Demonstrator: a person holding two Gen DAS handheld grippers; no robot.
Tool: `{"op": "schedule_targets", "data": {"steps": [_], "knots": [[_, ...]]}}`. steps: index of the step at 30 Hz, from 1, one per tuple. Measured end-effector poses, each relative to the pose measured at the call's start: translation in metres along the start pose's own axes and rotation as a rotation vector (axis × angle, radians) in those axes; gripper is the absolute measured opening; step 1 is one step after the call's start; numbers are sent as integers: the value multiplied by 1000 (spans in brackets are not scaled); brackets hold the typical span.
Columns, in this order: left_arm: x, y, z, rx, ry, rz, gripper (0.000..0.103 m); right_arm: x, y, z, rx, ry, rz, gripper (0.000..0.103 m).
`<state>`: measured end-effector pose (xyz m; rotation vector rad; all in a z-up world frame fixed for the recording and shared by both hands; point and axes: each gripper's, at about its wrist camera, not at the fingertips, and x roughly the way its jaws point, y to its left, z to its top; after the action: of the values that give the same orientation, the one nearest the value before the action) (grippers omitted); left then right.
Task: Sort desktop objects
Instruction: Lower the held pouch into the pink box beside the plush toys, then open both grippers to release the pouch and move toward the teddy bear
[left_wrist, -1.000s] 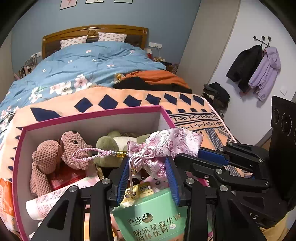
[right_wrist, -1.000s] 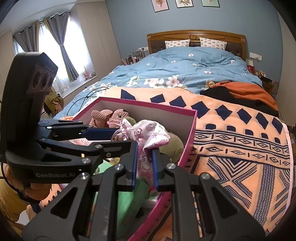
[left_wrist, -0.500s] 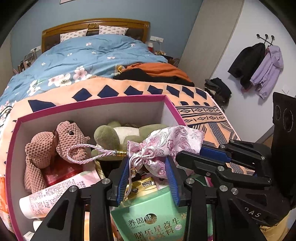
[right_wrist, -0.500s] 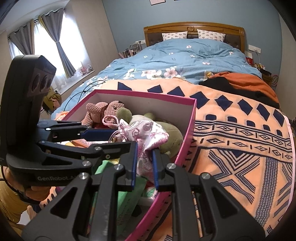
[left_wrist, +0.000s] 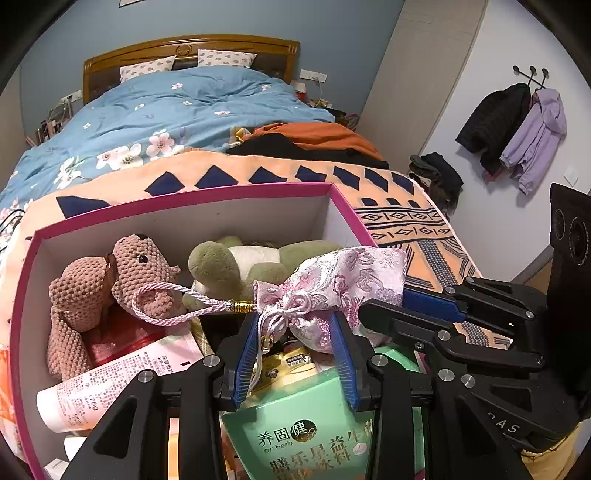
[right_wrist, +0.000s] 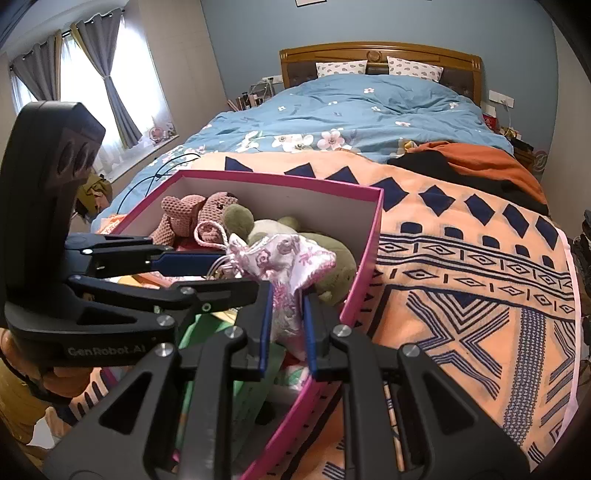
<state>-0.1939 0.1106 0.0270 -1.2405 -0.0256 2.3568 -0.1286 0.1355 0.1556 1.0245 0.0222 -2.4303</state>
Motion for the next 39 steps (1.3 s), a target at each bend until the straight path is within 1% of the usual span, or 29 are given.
{"op": "schedule_targets", "data": {"steps": [2, 6, 9, 11, 19, 22, 24, 25, 27, 28, 29, 33, 35, 37, 39], "knots": [[-1, 0, 0, 5, -3, 4, 39, 0, 0, -1, -1, 1, -7, 17], [-5, -4, -3, 34, -25, 36, 41, 0, -1, -2, 6, 0, -20, 17], [-10, -6, -2, 38, -38, 40, 42, -1, 0, -1, 8, -6, -32, 17], [-14, -4, -1, 33, -47, 35, 47, -2, 1, -1, 8, -7, -42, 17], [-27, 2, -5, 22, -74, 42, 47, -6, 1, -4, 15, -10, -60, 18], [-34, 0, -8, 27, -97, 64, 47, -12, 1, -6, 22, -27, -58, 20], [-43, -3, -11, 36, -112, 50, 47, -18, 2, -7, 29, -46, -61, 20], [-49, -4, -14, 39, -123, 41, 47, -22, 3, -8, 30, -53, -57, 22], [-60, -9, -18, 55, -144, 36, 50, -32, 5, -11, 31, -70, -47, 32], [-66, -12, -21, 65, -158, 37, 54, -38, 7, -13, 26, -78, -35, 39], [-76, -17, -26, 85, -176, 23, 56, -46, 10, -16, 19, -86, -17, 42], [-101, -34, -47, 158, -215, 6, 62, -75, 20, -35, -6, -105, 54, 43], [-107, -43, -59, 200, -225, 16, 64, -88, 25, -47, -17, -111, 59, 44], [-111, -48, -71, 221, -223, 12, 64, -99, 29, -58, -25, -116, 62, 44], [-110, -50, -82, 231, -198, -1, 64, -109, 32, -70, -25, -114, 78, 44]]}}
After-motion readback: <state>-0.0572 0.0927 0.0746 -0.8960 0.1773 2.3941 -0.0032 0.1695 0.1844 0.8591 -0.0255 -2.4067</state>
